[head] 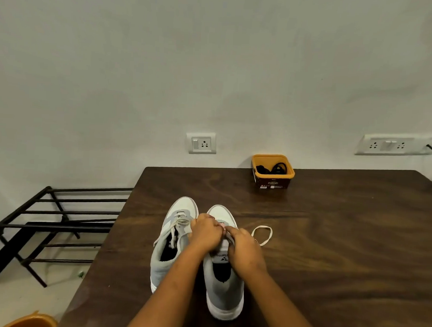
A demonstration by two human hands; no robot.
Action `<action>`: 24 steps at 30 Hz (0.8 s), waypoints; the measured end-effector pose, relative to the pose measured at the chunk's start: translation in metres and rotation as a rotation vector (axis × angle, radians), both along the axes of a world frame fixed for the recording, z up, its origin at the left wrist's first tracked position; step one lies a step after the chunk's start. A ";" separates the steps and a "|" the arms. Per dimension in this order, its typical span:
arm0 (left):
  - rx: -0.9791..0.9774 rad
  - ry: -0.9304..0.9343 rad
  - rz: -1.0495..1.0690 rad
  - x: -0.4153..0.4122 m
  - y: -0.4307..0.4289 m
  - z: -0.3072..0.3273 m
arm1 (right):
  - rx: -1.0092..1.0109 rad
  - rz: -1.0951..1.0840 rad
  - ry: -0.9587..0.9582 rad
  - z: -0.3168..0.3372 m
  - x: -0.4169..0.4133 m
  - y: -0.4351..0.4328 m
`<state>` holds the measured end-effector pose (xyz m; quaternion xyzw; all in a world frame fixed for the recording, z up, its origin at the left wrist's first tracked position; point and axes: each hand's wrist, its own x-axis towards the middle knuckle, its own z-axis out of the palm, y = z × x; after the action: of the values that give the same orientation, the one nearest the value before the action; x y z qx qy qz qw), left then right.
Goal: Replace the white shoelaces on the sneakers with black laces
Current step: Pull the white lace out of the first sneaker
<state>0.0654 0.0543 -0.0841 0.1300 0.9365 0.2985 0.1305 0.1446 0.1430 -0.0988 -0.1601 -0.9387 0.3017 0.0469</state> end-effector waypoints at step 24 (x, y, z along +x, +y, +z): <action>0.103 -0.496 -0.152 -0.025 -0.023 0.106 | 0.273 -0.073 -0.081 0.006 0.001 -0.018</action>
<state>0.0406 0.0315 0.0223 0.1292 0.8470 0.3578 0.3714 0.1456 0.1245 -0.0931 -0.1983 -0.9657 0.1626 0.0411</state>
